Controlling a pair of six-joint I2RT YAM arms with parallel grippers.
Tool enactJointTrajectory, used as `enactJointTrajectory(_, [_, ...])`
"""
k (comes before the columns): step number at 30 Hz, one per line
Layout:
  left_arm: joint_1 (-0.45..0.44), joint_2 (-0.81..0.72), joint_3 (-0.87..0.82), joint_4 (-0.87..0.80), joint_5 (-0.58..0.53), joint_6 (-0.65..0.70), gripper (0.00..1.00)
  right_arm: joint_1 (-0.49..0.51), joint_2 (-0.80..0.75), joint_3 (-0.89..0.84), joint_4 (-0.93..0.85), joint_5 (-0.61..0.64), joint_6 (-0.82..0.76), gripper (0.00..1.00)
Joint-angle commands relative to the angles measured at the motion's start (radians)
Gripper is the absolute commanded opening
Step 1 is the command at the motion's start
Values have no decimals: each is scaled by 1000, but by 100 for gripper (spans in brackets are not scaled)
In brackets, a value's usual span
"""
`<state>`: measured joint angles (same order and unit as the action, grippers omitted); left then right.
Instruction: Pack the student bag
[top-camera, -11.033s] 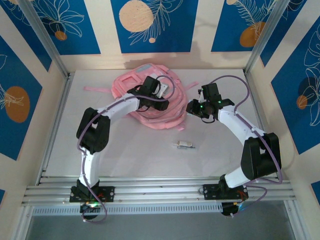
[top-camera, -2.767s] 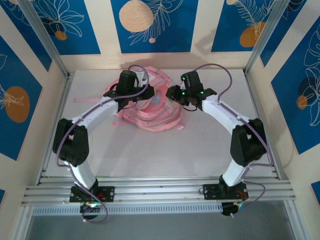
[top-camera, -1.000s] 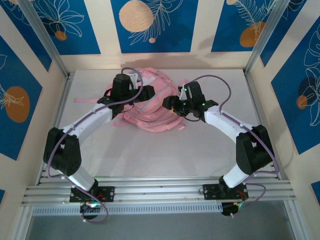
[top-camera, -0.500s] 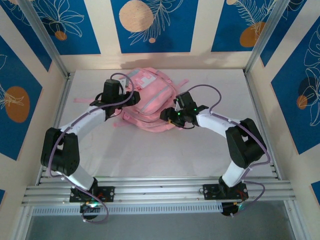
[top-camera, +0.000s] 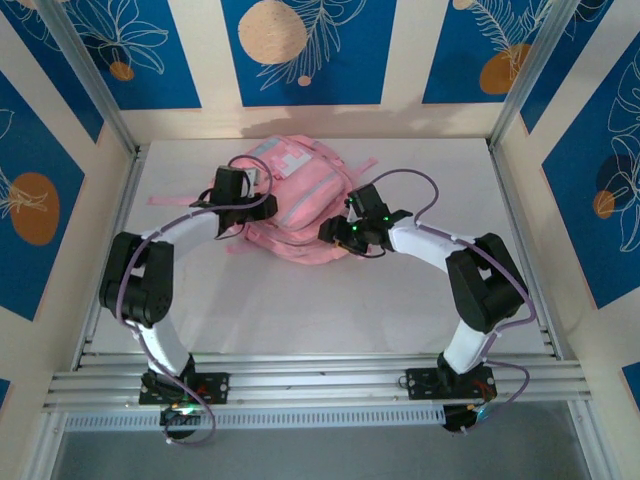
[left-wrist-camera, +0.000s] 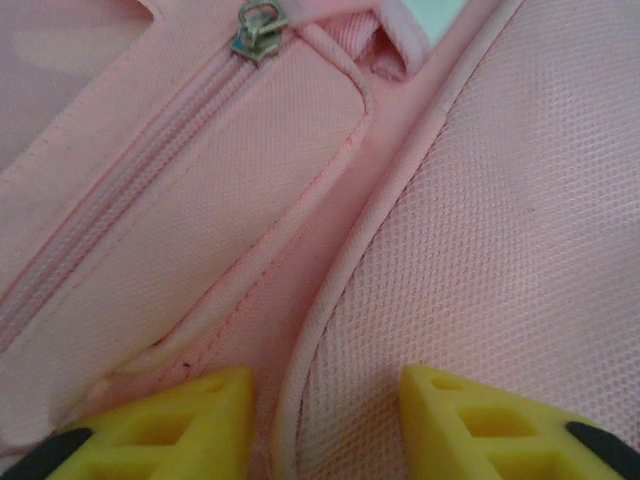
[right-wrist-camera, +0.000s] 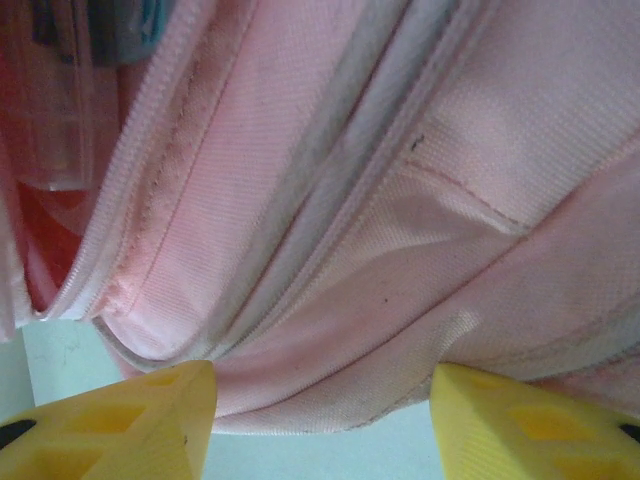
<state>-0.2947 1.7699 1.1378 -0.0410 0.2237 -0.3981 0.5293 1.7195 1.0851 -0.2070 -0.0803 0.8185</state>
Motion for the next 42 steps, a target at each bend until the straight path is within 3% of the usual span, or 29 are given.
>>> enactJointTrajectory(1, [10, -1, -3, -35, -26, 13, 48, 5, 17, 33, -19, 21, -21, 59])
enactJointTrajectory(7, [14, -42, -16, -26, -62, 31, 49, 5, 22, 32, -17, 19, -22, 59])
enactJointTrajectory(11, [13, 23, 17, -16, 69, 6, 31, 5, 28, 33, -14, 26, -22, 59])
enactJointTrajectory(13, [12, 44, 5, 16, 130, -14, 27, 5, 31, 36, -12, 35, -20, 59])
enactJointTrajectory(16, [13, 46, -49, 101, 196, -49, 22, 6, 44, 49, -3, 44, -12, 55])
enactJointTrajectory(20, [11, 19, -110, 169, 275, -122, 1, -1, 67, 92, -27, 99, -24, 50])
enactJointTrajectory(21, [9, 8, -126, 191, 293, -143, 0, -9, 70, 102, -34, 111, -29, 50])
enactJointTrajectory(27, [-34, -78, -211, 253, 301, -234, 0, -78, 67, 153, -89, 174, -80, 49])
enactJointTrajectory(33, [-99, -127, -227, 274, 223, -312, 0, -98, -23, 146, -207, 238, -149, 54])
enactJointTrajectory(37, [-134, -145, -223, 304, 161, -355, 0, -51, -123, 118, -311, 290, -158, 61])
enactJointTrajectory(42, [-149, -161, -222, 346, 106, -377, 0, 81, -167, 142, -398, 325, -90, 76])
